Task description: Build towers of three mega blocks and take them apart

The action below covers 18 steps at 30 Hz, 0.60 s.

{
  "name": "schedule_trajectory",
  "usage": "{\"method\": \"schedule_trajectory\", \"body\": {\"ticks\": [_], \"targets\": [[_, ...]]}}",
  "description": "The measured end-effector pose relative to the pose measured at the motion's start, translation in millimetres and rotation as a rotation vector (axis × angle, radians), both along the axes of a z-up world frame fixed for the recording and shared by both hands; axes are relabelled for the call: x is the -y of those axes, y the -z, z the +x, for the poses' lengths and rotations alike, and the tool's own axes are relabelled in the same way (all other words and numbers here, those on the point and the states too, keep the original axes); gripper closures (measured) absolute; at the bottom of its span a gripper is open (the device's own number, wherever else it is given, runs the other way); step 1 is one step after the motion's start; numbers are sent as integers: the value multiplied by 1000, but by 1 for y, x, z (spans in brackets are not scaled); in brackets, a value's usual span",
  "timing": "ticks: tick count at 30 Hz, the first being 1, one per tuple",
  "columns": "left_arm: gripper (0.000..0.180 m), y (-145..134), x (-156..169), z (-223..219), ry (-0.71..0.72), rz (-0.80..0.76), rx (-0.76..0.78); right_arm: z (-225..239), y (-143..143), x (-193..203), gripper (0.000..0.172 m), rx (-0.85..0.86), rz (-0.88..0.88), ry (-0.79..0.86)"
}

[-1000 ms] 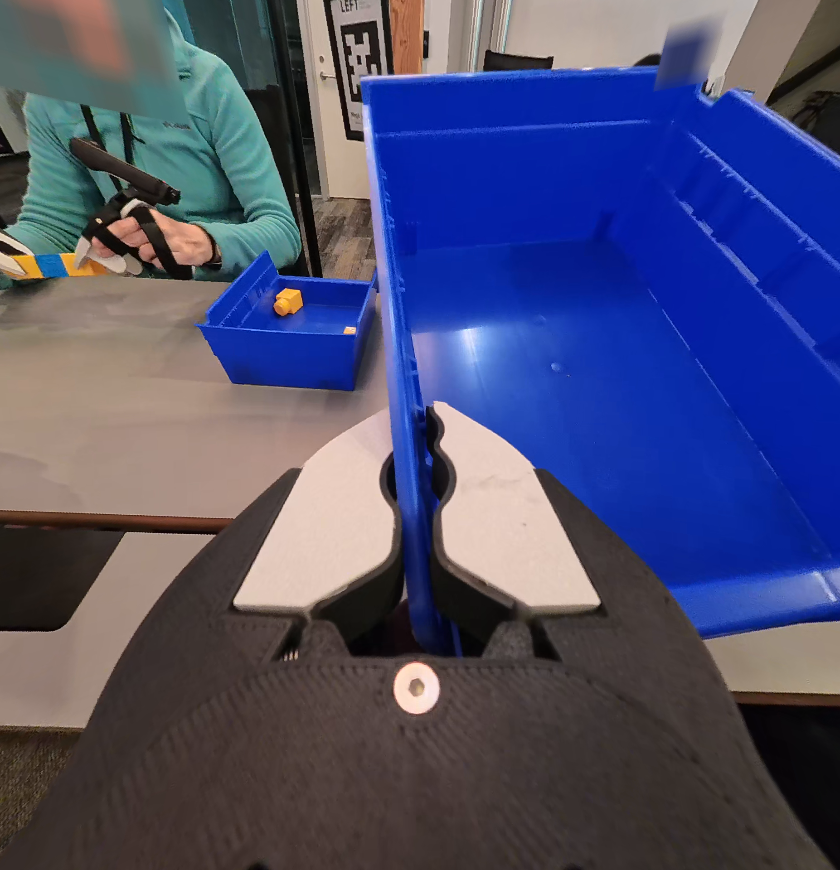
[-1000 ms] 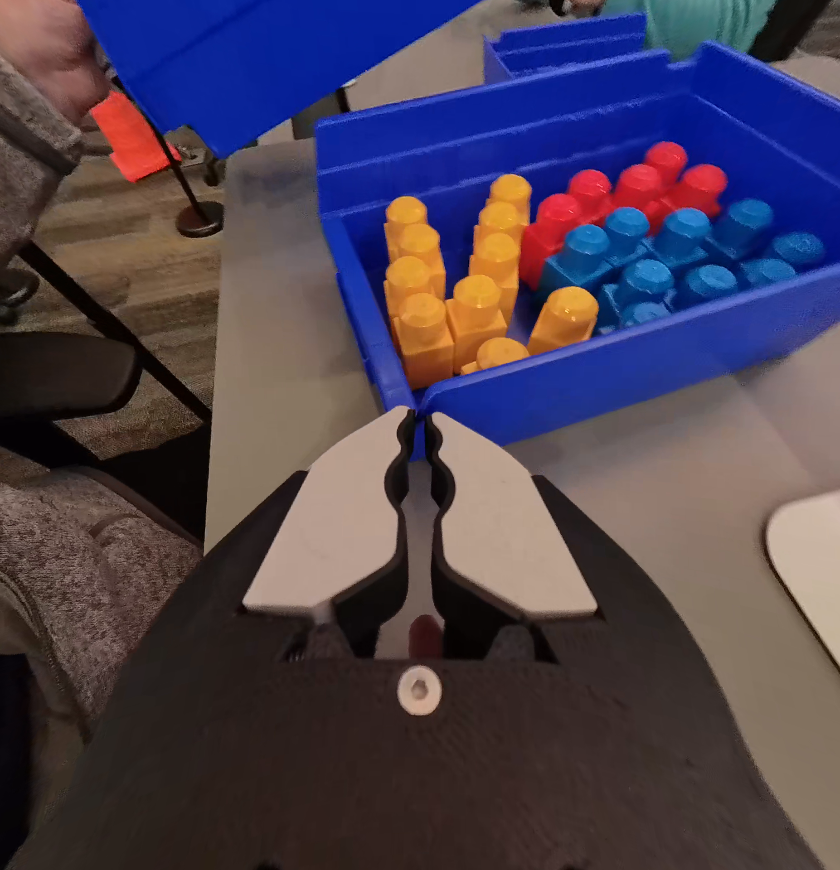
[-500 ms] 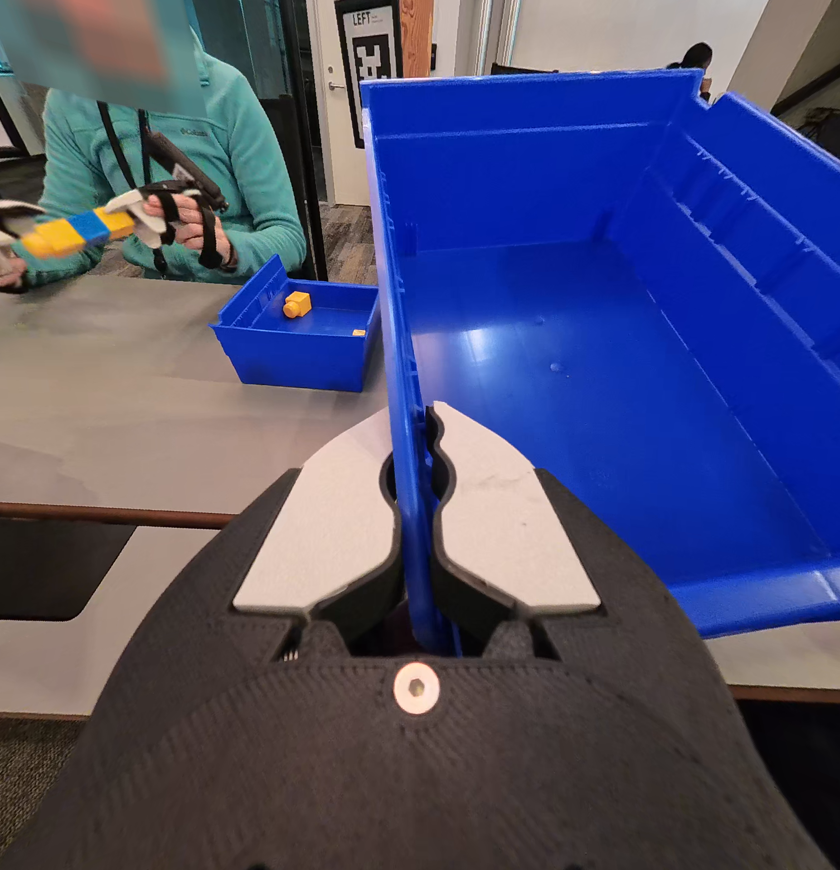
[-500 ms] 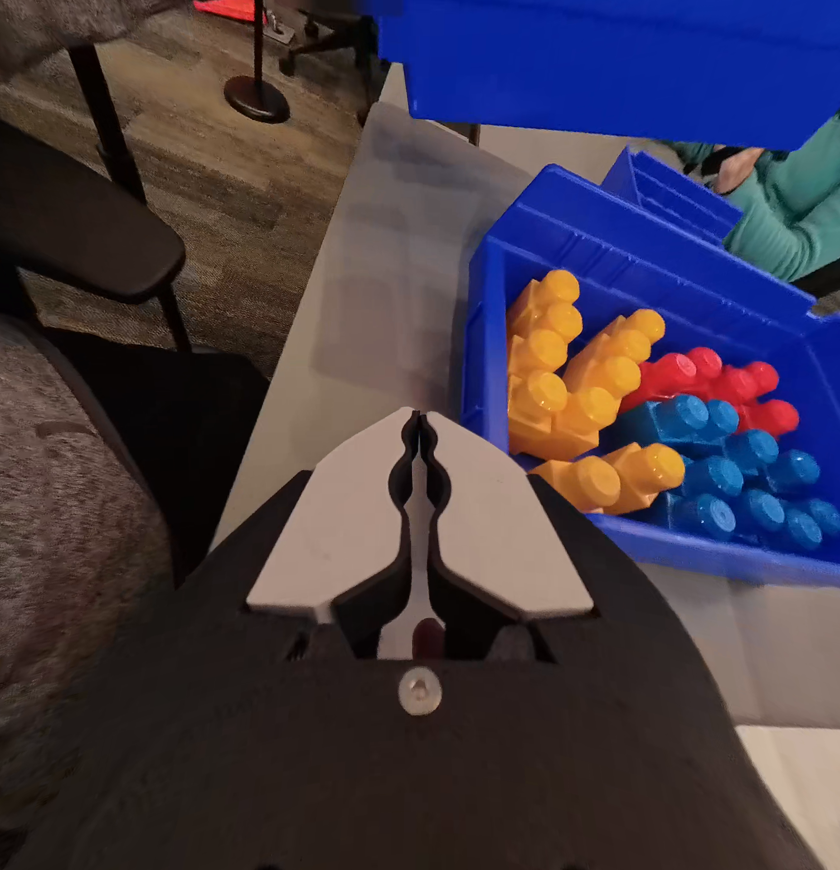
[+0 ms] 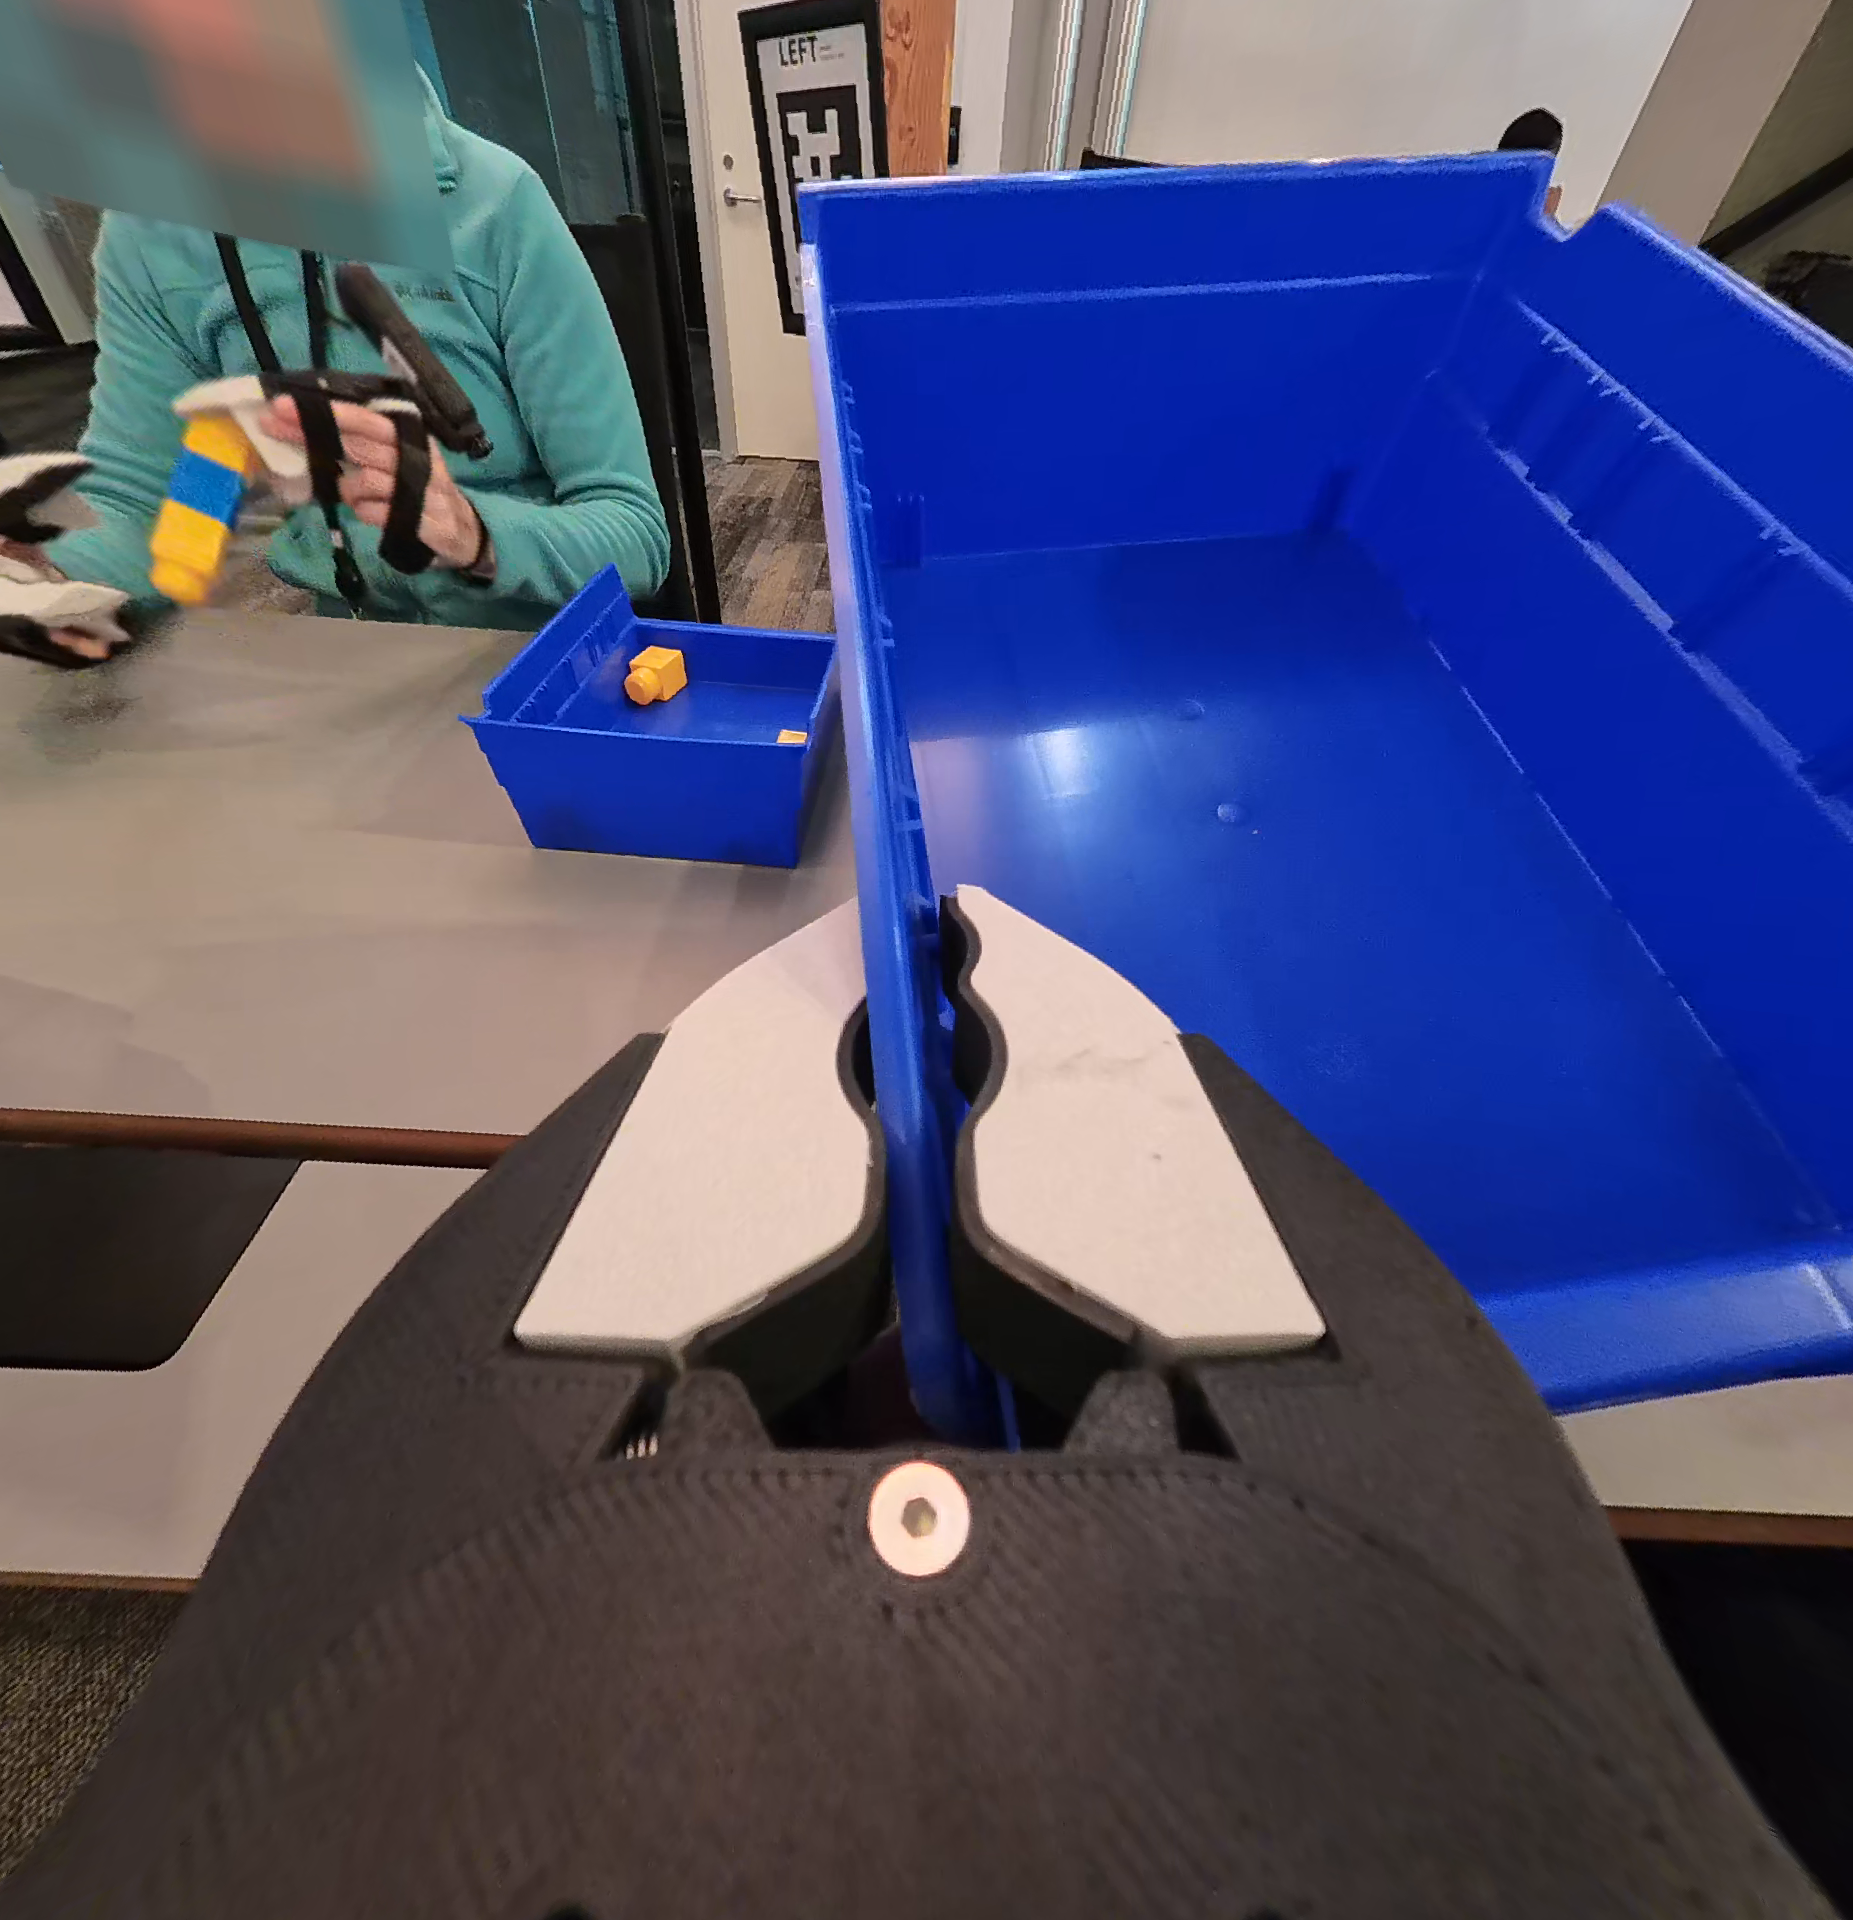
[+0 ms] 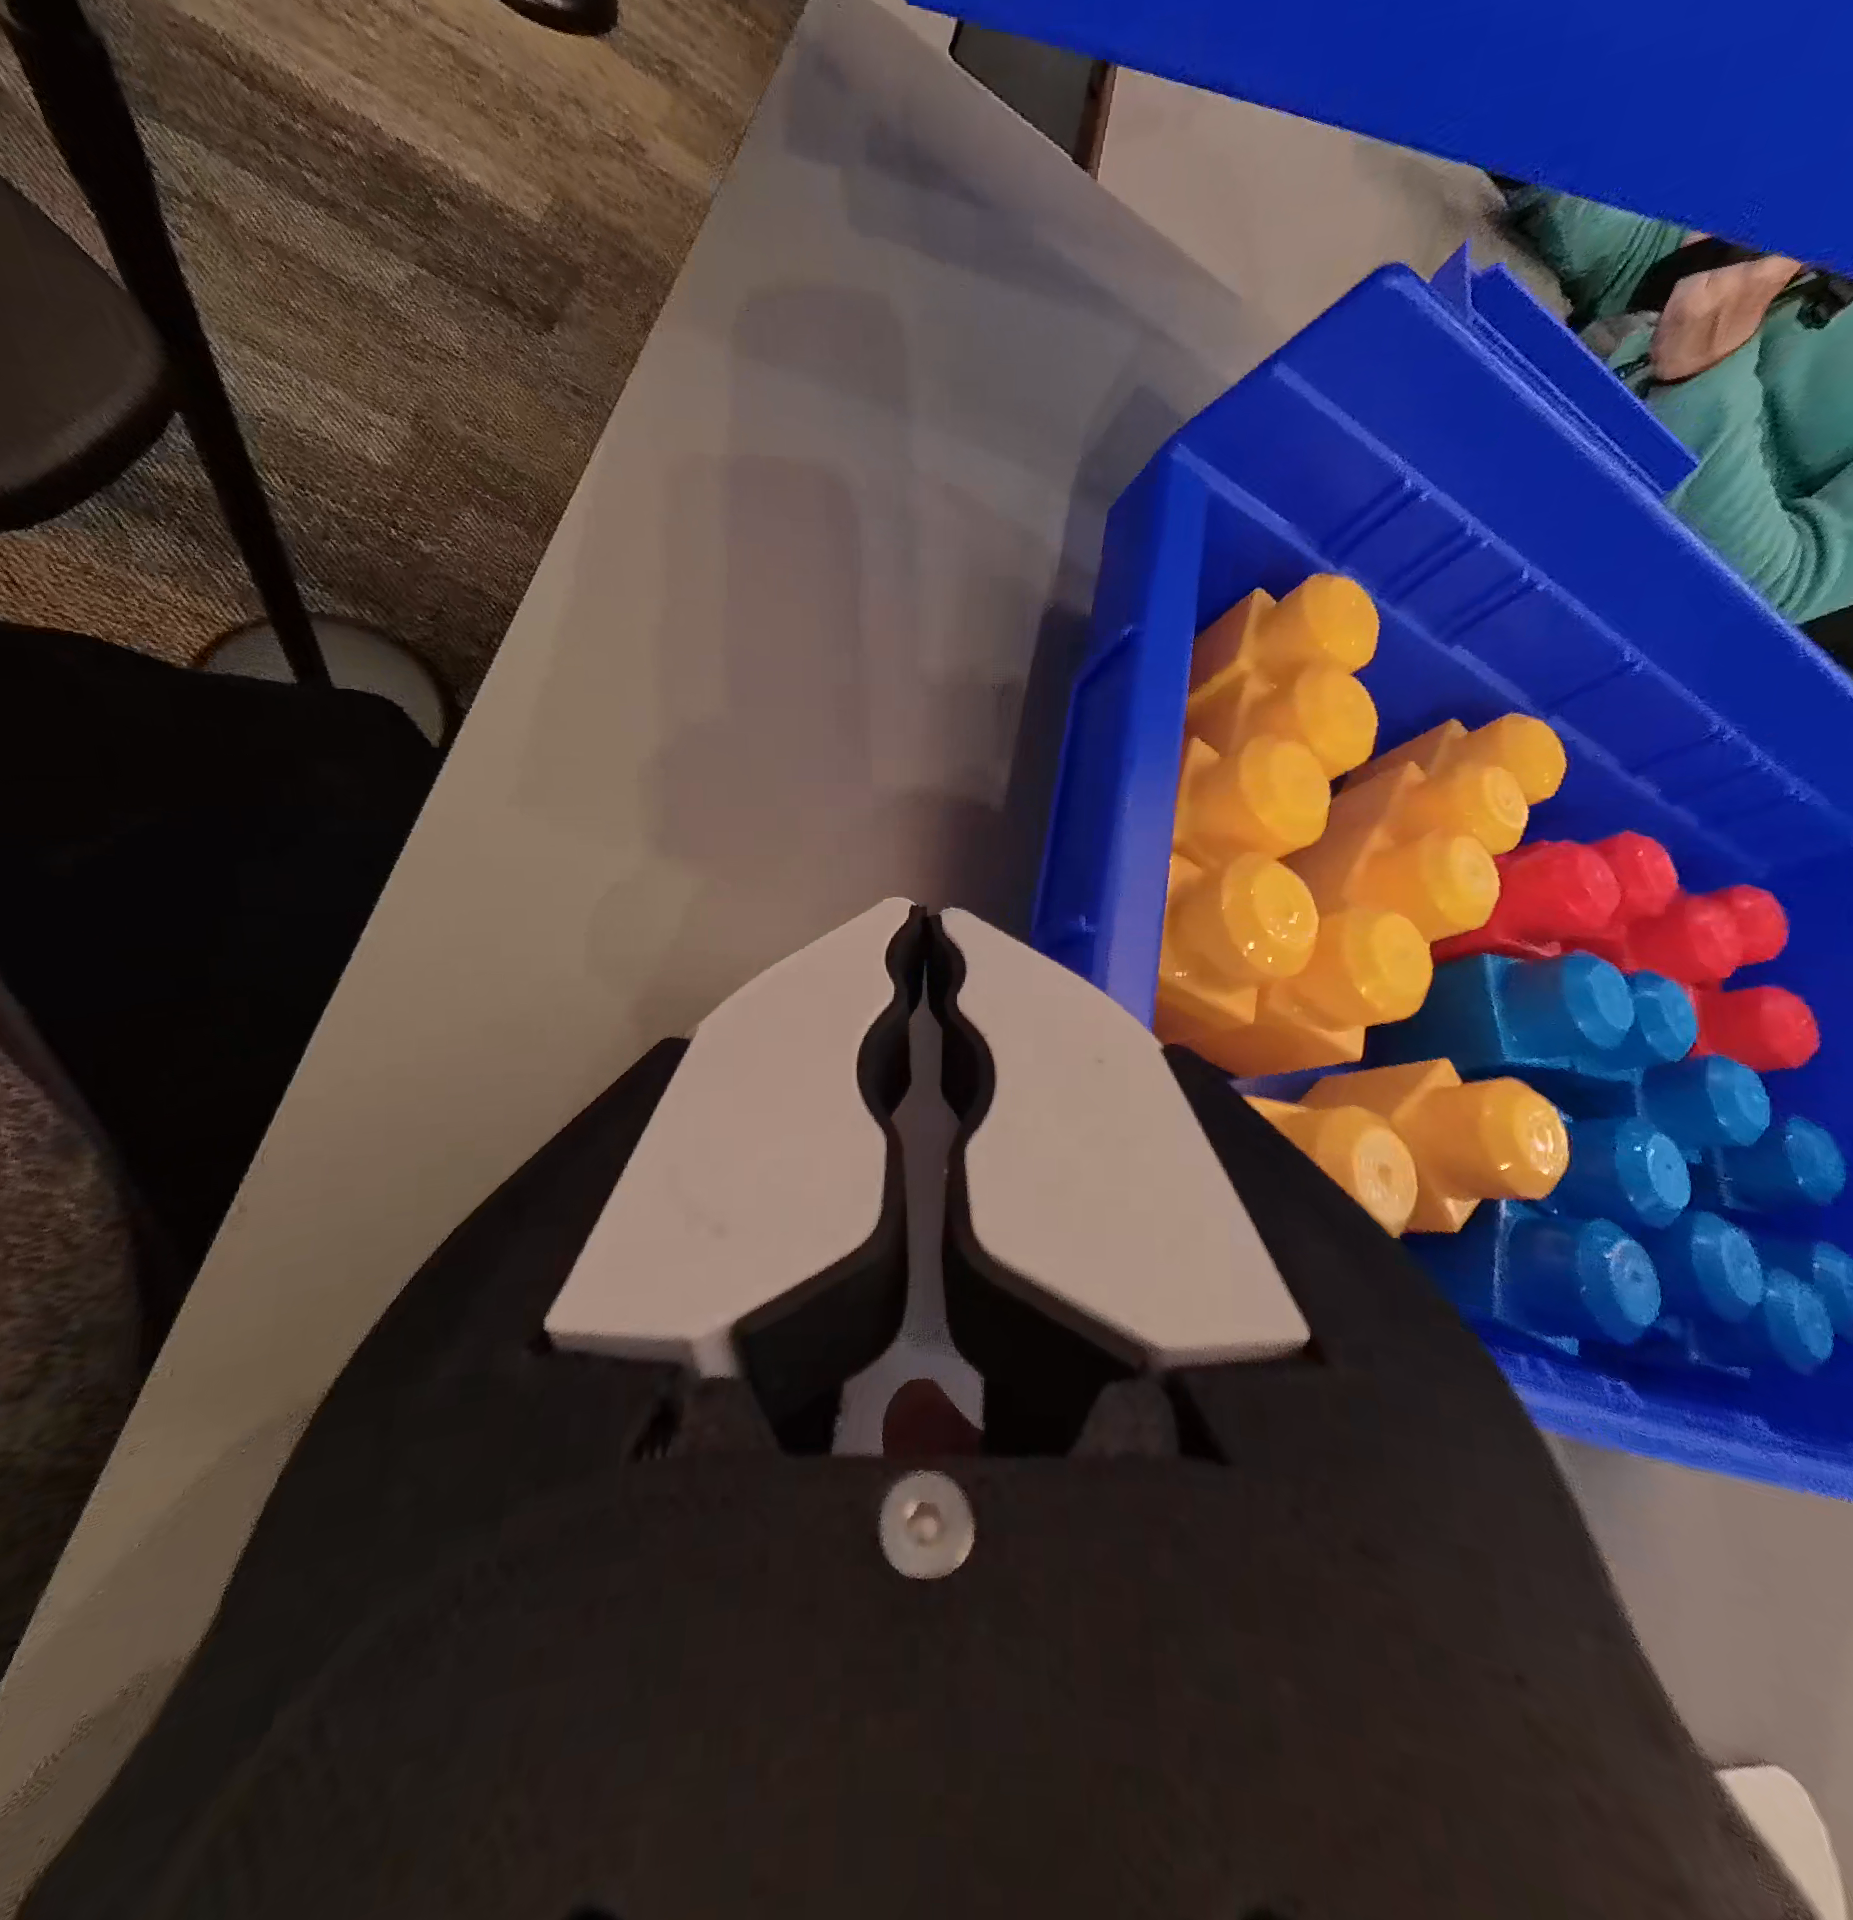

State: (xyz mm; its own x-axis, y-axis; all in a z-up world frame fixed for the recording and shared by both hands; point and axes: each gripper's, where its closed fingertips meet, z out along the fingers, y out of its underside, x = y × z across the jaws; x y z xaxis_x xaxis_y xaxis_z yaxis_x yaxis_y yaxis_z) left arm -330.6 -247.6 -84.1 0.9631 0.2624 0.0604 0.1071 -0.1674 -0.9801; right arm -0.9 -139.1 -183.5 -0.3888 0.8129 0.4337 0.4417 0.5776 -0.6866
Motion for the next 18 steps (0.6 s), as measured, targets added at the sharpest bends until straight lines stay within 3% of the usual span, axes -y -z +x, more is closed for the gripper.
{"method": "schedule_trajectory", "body": {"ticks": [10,18], "targets": [[174,4,2,-6,-10,-3,8,-23,10,-13,172,29,38,73],[175,4,5,-10,-21,-4,9,-33,21,-5,172,103,88,-11]]}}
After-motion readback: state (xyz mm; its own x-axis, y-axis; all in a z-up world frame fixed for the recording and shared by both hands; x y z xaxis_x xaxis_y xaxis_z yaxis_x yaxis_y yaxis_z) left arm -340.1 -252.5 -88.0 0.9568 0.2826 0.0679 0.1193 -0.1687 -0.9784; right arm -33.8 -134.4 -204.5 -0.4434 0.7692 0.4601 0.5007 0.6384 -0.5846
